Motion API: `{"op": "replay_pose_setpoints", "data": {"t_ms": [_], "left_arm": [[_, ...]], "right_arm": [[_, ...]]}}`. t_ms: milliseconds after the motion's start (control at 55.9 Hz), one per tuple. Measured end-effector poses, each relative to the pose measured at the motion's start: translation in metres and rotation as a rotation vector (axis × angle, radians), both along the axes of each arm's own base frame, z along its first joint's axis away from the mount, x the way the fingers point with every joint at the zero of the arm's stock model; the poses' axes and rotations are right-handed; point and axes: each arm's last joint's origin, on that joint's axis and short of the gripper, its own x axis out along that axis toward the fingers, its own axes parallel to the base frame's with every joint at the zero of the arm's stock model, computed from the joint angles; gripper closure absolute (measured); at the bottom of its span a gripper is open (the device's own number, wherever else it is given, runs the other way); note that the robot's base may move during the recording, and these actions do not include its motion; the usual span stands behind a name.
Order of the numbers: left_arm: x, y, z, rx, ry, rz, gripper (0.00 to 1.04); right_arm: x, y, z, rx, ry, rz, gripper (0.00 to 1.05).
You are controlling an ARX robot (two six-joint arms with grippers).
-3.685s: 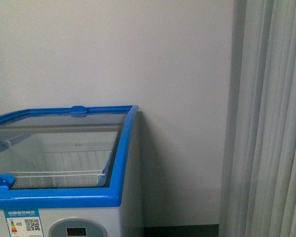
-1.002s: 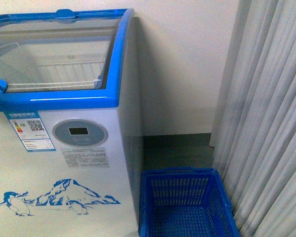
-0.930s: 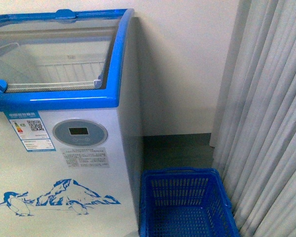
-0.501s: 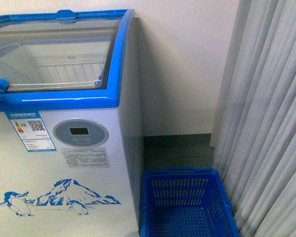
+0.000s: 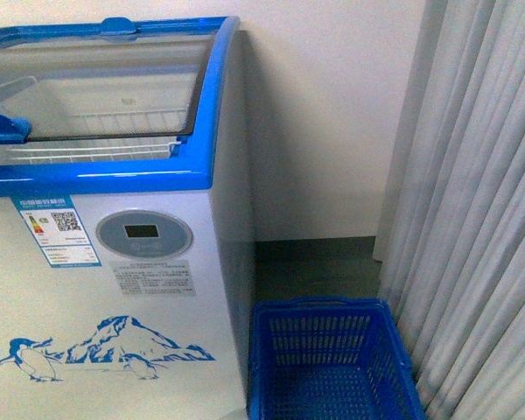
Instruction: Put drink in fridge
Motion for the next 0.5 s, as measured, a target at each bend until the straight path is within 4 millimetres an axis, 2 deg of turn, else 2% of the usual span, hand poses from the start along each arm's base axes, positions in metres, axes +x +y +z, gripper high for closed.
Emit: {"op": "replay_pose_setpoints", "data": {"t_ms": [501], "left_arm": [[0.056, -0.002, 0.014, 0.02, -0.042, -0.011, 0.08]], "right_arm": [[0.0, 0.0, 0.0, 0.0, 0.0, 0.0, 0.63]]}}
